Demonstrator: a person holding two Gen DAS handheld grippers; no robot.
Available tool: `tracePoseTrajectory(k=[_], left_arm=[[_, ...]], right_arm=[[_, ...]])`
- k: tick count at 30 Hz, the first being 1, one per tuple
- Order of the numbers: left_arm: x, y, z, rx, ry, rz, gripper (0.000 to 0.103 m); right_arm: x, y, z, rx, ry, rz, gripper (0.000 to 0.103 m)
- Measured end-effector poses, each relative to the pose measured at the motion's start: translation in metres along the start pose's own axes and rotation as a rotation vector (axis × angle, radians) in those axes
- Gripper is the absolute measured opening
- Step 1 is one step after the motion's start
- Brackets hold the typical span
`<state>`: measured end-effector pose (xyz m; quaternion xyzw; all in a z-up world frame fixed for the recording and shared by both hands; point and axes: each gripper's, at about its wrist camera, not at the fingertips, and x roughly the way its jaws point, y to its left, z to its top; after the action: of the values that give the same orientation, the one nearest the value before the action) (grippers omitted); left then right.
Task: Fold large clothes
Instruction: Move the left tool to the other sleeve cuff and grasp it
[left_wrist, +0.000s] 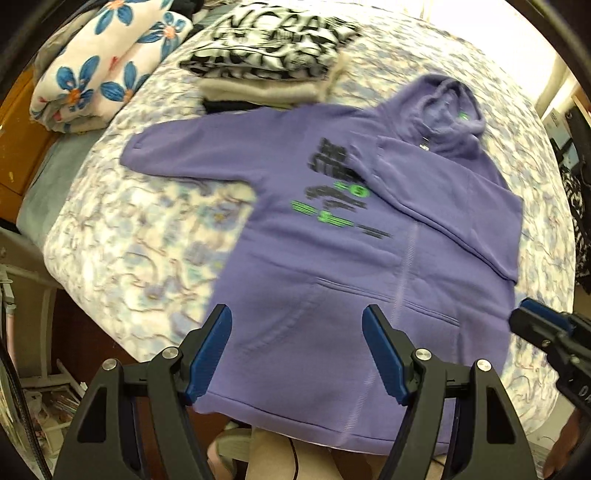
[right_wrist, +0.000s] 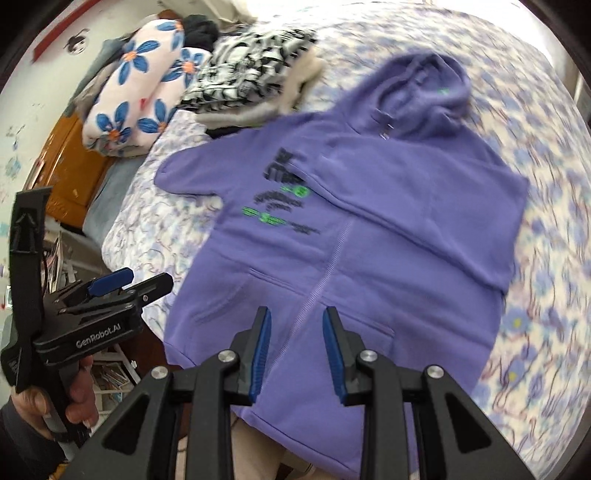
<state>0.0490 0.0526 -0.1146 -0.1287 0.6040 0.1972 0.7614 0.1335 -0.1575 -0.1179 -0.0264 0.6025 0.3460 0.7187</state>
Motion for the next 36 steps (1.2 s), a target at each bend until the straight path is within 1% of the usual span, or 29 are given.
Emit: tracePoseTrajectory(k=[2,3,5,8,9,10,12,14,15,17,19,23,26,28,31,34,36], left_arm=[[0.003,0.029,0.009,-0.016,-0.003,-0.002,0.072],[0.005,0.038,0.01,-0.022,-0.004,-0.005,0.072],[0.014,0.069,0.018,-0.04,0.001,-0.019,0.072],[0.04,0.117,0.034,-0.055,0.034,-0.083,0.072],[0.047,0.125,0.038,-0.054,0.046,-0.094,0.072],[0.06,0.145,0.047,-0.052,0.063,-0.114,0.072],[0.077,0.168,0.058,-0.049,0.067,-0.141,0.072],[0.101,0.205,0.081,-0.055,0.066,-0.179,0.072],[0.109,0.215,0.087,-0.061,0.069,-0.193,0.072],[0.139,0.25,0.108,-0.101,0.085,-0.243,0.072],[0.16,0.271,0.121,-0.138,0.096,-0.281,0.072],[0.209,0.319,0.148,-0.258,0.101,-0.363,0.072],[0.242,0.347,0.164,-0.348,0.1,-0.394,0.072],[0.256,0.356,0.171,-0.375,0.092,-0.391,0.072],[0.282,0.37,0.181,-0.426,0.103,-0.388,0.071],[0.297,0.376,0.186,-0.452,0.108,-0.393,0.071],[0.301,0.375,0.19,-0.455,0.102,-0.383,0.071]], right_arm=[[0.002,0.014,0.008,-0.032,-0.008,-0.001,0.029],[0.004,0.023,0.013,-0.05,-0.011,-0.009,0.029],[0.012,0.042,0.021,-0.085,-0.017,-0.027,0.029],[0.033,0.067,0.036,-0.085,-0.019,-0.061,0.029],[0.042,0.075,0.04,-0.071,-0.015,-0.078,0.029],[0.053,0.083,0.045,-0.043,-0.007,-0.094,0.029],[0.074,0.098,0.054,0.014,0.012,-0.097,0.029],[0.101,0.116,0.066,0.078,0.022,-0.098,0.029],[0.111,0.124,0.07,0.099,0.022,-0.102,0.029],[0.138,0.143,0.085,0.144,0.016,-0.115,0.029],[0.156,0.156,0.097,0.174,0.004,-0.131,0.029],[0.192,0.177,0.127,0.231,-0.012,-0.141,0.029],[0.209,0.184,0.145,0.243,-0.018,-0.149,0.029],[0.217,0.186,0.152,0.242,-0.02,-0.155,0.029],[0.231,0.184,0.158,0.251,-0.011,-0.167,0.029],[0.239,0.181,0.158,0.272,0.001,-0.165,0.029],[0.245,0.178,0.156,0.289,0.013,-0.158,0.029]])
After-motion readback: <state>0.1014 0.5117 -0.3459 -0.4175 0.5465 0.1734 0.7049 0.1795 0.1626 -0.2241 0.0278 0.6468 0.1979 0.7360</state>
